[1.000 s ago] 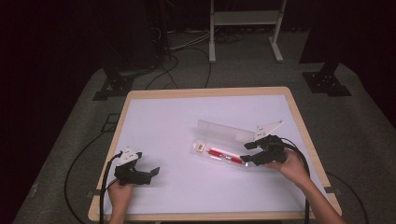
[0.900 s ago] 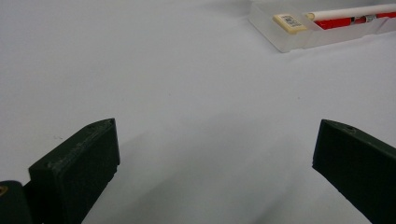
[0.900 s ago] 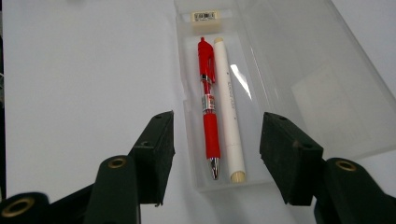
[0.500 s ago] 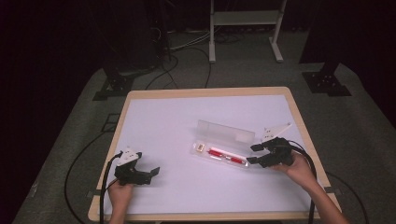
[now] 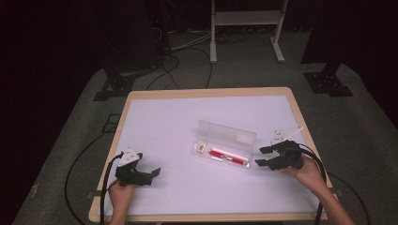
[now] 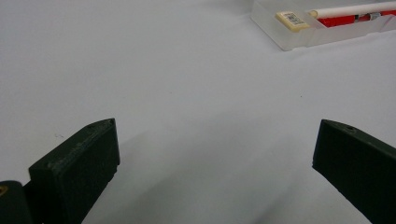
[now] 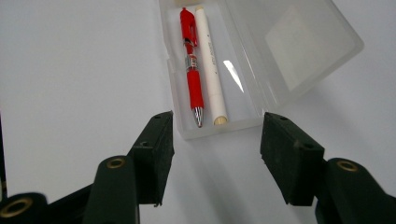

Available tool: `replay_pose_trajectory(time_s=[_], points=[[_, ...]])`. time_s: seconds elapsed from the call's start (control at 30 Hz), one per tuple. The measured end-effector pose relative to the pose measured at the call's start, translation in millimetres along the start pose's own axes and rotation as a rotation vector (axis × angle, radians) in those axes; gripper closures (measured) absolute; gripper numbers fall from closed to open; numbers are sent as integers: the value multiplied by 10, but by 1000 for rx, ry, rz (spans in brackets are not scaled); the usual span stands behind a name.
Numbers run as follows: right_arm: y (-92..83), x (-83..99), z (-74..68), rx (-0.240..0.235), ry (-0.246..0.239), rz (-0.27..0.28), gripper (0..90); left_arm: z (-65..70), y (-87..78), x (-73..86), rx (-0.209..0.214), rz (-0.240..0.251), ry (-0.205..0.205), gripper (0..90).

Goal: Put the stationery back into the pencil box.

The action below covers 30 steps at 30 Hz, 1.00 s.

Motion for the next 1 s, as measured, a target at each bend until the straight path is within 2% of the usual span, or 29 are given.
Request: replay_pose_trajectory(time_s=[0.47,1.0], points=[[-87,219,44,12,40,-5,430,-1,1,0,-1,0,-1,1],[-179,369,66,28,63,-2,420,0,1,0,-2,-1,0,1]])
Point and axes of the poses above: each handheld gripper's, and its own axes: y roughly forward along the jaws, x roughly out of its underside, z roughly to its right, the point moved 4 cm from there along y, roughly forward along the jaws, and after that the axes turned 5 degrees about z, right-handed, at the moved point
